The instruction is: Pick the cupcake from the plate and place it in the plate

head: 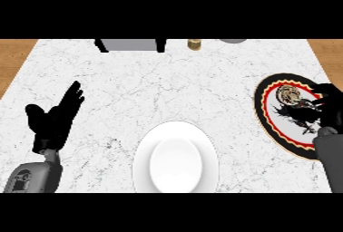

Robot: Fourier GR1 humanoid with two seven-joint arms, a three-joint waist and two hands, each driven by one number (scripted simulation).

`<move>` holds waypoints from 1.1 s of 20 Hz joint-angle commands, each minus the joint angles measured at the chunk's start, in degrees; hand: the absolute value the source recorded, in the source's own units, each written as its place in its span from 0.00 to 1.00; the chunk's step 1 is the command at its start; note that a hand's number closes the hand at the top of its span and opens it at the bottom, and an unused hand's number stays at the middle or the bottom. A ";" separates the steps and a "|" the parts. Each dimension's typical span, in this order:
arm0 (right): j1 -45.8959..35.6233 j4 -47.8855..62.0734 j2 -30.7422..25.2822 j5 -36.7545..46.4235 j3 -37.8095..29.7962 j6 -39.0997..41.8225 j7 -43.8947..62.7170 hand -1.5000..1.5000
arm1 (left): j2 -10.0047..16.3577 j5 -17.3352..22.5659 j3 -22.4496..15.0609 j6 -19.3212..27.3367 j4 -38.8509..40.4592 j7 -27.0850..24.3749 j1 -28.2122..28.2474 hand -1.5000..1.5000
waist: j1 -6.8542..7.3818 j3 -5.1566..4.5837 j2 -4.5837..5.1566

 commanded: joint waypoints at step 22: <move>11.43 -28.35 7.37 -37.14 -11.12 10.05 -19.62 0.00 | 0.57 0.28 1.87 -1.74 4.00 -1.50 -0.87 0.50 | -1.01 -0.06 -0.22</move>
